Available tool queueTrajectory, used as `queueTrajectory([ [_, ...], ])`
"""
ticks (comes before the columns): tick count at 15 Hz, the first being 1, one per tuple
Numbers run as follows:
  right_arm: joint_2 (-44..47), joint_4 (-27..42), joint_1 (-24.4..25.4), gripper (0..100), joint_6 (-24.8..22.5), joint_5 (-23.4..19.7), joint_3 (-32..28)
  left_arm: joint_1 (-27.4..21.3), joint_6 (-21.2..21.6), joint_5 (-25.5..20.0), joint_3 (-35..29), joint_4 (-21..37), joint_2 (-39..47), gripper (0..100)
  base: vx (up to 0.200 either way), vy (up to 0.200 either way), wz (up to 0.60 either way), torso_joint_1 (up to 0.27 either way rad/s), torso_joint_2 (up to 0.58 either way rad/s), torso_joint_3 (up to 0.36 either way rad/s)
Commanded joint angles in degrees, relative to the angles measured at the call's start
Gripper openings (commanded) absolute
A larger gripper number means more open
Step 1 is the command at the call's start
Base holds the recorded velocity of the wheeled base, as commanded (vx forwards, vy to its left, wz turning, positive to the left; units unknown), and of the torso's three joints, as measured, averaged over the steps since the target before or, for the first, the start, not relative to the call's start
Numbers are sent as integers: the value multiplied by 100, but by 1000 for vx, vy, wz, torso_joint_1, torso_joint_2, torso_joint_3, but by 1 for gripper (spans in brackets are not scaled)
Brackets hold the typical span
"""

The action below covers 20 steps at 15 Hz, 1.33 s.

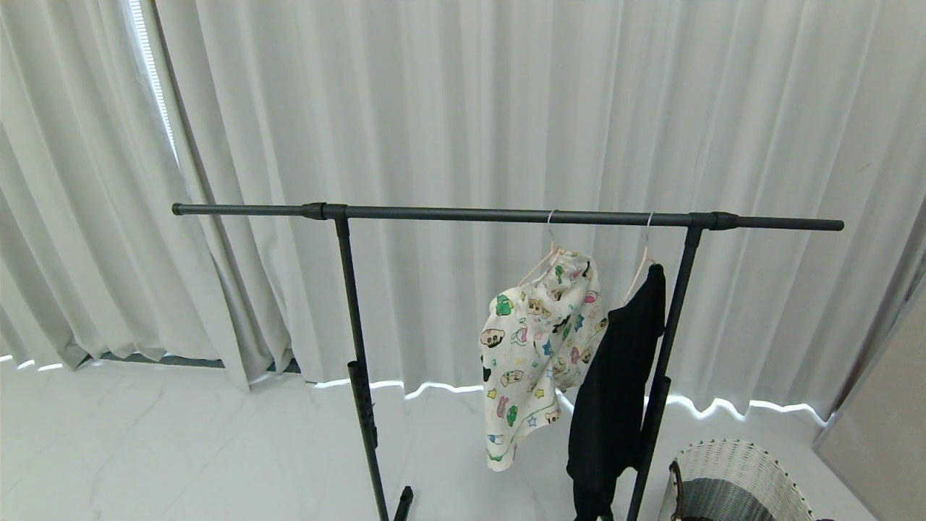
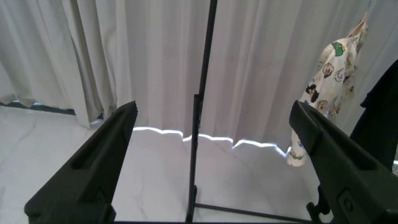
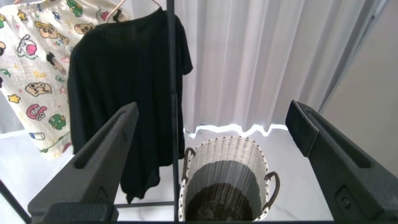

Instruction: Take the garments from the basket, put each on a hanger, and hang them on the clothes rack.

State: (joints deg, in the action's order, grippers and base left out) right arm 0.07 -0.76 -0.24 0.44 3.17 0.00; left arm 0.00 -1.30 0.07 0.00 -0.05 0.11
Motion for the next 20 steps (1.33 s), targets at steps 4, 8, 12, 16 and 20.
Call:
queueTrajectory([
  [4, -7, -4, -2, 100, 0, -1, 0, -9, -1, 1, 0, -4, -2, 100, 0, 0, 0, 0, 0, 0],
  [8, -7, -4, -2, 100, 0, -1, 0, -9, -1, 1, 0, -4, -2, 100, 0, 0, 0, 0, 0, 0],
  [12, -7, -4, -2, 100, 0, -1, 0, 0, -1, 1, 0, 5, -11, 100, 0, 0, 0, 0, 0, 0],
  [16, -7, 14, -2, 100, -26, -1, 0, 0, -1, 1, 0, -4, -11, 100, 0, 0, 0, 0, 0, 0],
  [20, -7, 14, -2, 100, -35, 8, 0, -9, -1, 1, 0, -4, -11, 100, 0, 0, 0, 0, 0, 0],
])
